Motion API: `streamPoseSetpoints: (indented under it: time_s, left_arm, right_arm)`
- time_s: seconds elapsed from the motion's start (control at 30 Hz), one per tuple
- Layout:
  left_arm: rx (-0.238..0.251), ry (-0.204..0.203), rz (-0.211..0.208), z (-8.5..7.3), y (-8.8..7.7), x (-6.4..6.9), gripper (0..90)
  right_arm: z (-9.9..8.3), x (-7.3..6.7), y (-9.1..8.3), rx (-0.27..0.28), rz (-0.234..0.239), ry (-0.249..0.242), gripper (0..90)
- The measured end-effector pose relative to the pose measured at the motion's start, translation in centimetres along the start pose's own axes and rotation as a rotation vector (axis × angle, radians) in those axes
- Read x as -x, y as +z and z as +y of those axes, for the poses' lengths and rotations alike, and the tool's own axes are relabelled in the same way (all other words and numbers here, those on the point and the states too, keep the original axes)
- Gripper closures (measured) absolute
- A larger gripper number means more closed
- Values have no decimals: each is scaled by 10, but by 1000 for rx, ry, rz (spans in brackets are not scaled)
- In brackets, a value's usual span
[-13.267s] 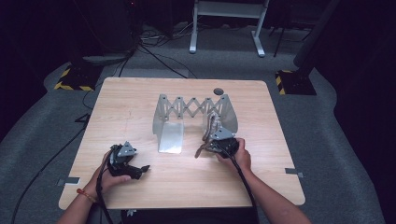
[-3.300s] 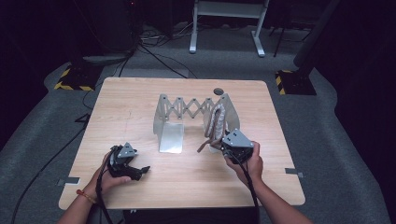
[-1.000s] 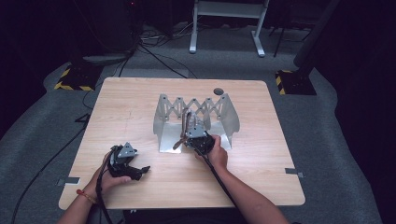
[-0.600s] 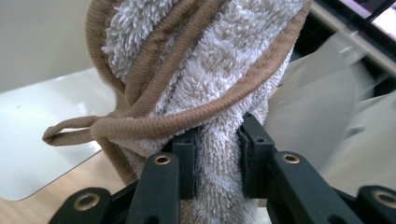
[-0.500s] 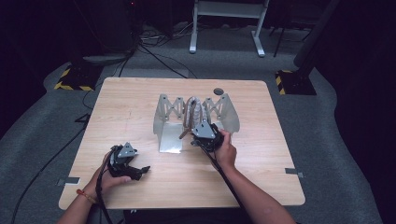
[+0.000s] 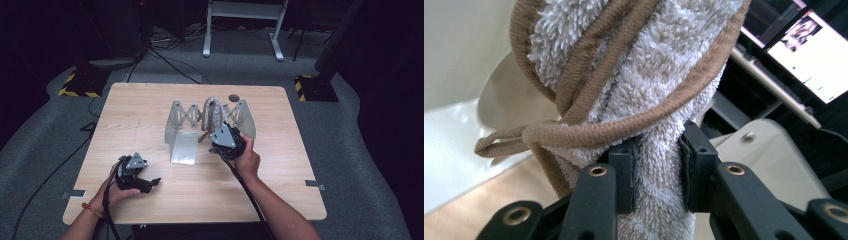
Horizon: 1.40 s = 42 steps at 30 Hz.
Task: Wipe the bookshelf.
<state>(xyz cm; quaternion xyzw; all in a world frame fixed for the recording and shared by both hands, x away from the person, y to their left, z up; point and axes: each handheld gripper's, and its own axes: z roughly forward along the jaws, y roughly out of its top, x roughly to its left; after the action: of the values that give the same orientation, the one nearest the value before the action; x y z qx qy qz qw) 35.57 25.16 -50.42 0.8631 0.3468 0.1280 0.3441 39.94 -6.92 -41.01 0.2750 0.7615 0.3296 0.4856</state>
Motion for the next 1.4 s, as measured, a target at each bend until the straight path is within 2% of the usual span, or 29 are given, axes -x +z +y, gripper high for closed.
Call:
streamPoseSetpoints:
  time_s: [0.1, 0.17, 0.3, 0.37, 0.47, 0.6, 0.7, 0.8, 0.9, 1.03, 1.13, 1.2, 1.4]
  left_arm:
    - [0, 0, 0, 0, 0, 0, 114]
    - [0, 1, 0, 0, 0, 0, 115]
    - [-1, 5, 0, 0, 0, 0, 114]
    - [2, 0, 1, 0, 0, 0, 114]
    - [-1, 4, -1, 0, 0, 0, 114]
    - [2, 0, 2, 0, 0, 0, 114]
    - [0, 2, -1, 0, 0, 0, 115]
    - [-1, 6, -2, 0, 0, -1, 114]
    - [0, 3, -1, 0, 0, 0, 115]
    - [0, 0, 0, 0, 0, 0, 114]
    - [3, -1, 2, 0, 0, 0, 114]
    - [1, 2, 5, 0, 0, 0, 114]
    - [0, 2, 5, 0, 0, 0, 114]
  right_arm:
    - [-8, -4, 6, -39, 26, -15, 723]
    - [-12, -7, 8, -52, 27, -34, 723]
    - [-26, -13, 15, -87, 49, -33, 723]
    - [-37, -19, 22, -122, 61, -48, 723]
    - [-50, -27, 29, -165, 84, -45, 723]
    - [-58, -32, 35, -196, 93, -58, 723]
    - [-53, -31, 33, -173, 77, -62, 723]
    - [-38, -25, 28, -119, 46, -42, 723]
    - [-17, -11, 20, -54, 5, -15, 722]
    - [2, 6, 17, -16, -23, 37, 721]
    - [1, 2, 22, -29, -23, 29, 722]
    - [-4, -6, 27, -53, -10, 12, 722]
    - [-27, -21, 49, -159, 62, 29, 723]
